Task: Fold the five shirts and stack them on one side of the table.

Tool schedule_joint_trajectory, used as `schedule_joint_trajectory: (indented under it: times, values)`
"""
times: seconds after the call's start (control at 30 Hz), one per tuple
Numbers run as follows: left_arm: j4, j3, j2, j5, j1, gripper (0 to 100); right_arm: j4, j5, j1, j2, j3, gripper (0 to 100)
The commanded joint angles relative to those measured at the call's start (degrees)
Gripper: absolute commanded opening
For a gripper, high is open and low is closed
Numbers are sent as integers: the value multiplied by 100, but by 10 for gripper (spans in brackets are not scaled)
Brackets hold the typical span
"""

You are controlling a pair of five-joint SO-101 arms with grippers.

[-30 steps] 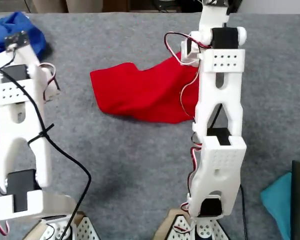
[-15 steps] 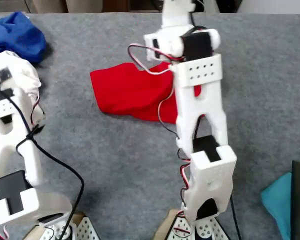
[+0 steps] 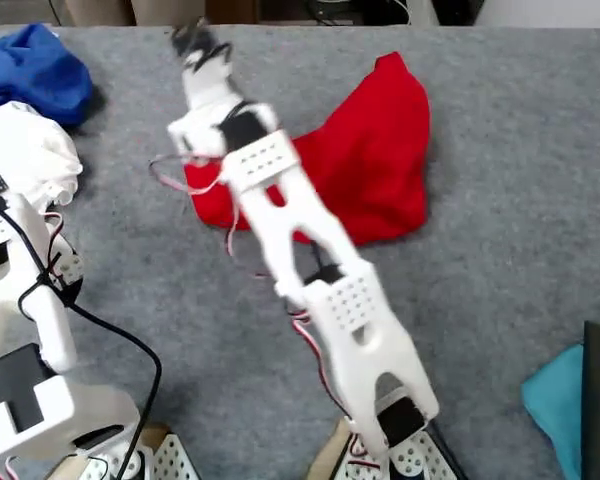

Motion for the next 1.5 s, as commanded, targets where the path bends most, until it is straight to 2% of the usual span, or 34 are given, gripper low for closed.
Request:
schedule_joint_trajectory:
  times: [0.0, 0.17, 0.3, 0.43, 0.7, 0.77, 0.9, 1.03, 1.3, 1.47]
  values:
    - [53, 0, -180, 9, -79, 19, -958, 9, -259, 418, -75, 304]
    - [53, 0, -163, 9, -211, 19, -1881, 9, -338, 1051, -75, 304]
    - [53, 0, -171, 9, -369, 19, -2013, 9, -277, 1279, -119, 304]
    - [62, 0, -171, 9, -422, 19, -1925, 9, -189, 1420, -400, 303]
    - [62, -53, -198, 9, -422, 19, -862, 9, -154, 1499, -875, 301]
    - [62, -53, -198, 0, -422, 19, -633, 9, -119, 1481, -884, 267]
    - [70, -53, -198, -9, -431, 19, -255, 53, -31, 1508, -1068, 125]
    - [70, -53, -198, -369, -440, 19, -141, 62, 57, 1508, -1095, 30]
    - [70, -62, -198, -466, -431, 19, -123, 202, 286, 1437, -1200, 7]
    - [70, -62, -198, -475, -431, 19, 325, 185, 303, 1314, -1859, 6]
